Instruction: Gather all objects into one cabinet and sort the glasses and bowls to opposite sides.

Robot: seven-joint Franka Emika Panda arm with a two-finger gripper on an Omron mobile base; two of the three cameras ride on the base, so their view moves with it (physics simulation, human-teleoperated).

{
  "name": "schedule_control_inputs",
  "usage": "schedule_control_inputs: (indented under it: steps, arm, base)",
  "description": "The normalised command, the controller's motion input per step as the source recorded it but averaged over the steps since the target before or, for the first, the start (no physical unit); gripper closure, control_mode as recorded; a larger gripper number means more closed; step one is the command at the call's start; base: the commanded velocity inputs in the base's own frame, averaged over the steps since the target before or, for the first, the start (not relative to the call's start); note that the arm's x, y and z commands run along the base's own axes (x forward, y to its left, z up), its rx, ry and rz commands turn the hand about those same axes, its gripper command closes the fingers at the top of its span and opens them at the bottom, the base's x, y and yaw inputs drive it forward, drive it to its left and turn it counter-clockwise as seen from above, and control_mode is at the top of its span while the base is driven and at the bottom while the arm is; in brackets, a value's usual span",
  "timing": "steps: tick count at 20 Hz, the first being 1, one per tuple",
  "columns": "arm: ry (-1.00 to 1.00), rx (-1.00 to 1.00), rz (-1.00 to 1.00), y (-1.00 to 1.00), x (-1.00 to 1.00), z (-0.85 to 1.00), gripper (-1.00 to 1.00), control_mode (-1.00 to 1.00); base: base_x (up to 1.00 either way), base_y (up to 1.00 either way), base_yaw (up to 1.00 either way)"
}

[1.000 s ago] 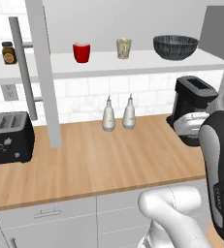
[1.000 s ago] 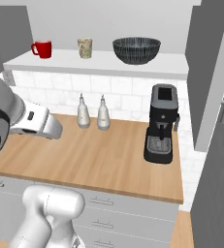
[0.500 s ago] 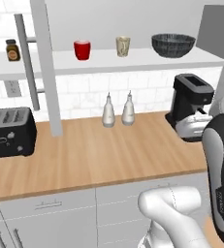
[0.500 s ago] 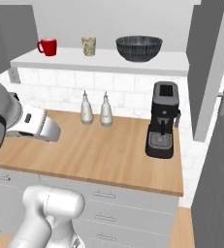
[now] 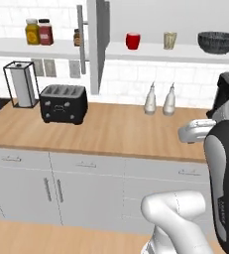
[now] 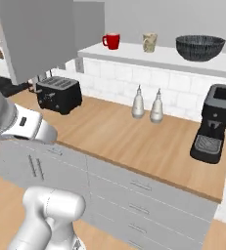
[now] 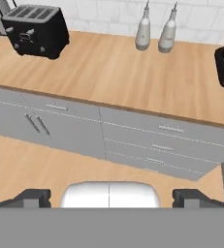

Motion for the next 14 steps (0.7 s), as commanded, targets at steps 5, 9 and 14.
schedule_control_inputs:
  steps: [5, 9, 14]
  arm:
    - [0.0, 0.0, 0.0, 0.0, 0.0, 0.0, -1.0, 1.0]
    - [0.0, 0.0, 0.0, 0.0, 0.0, 0.0, -1.0, 1.0]
    - [0.0, 0.0, 0.0, 0.0, 0.0, 0.0, -1.0, 1.0]
  base:
    - [-0.16, 0.0, 0.69]
    - [-0.19, 0.0, 0.73]
    - [-0.14, 0.0, 0.77]
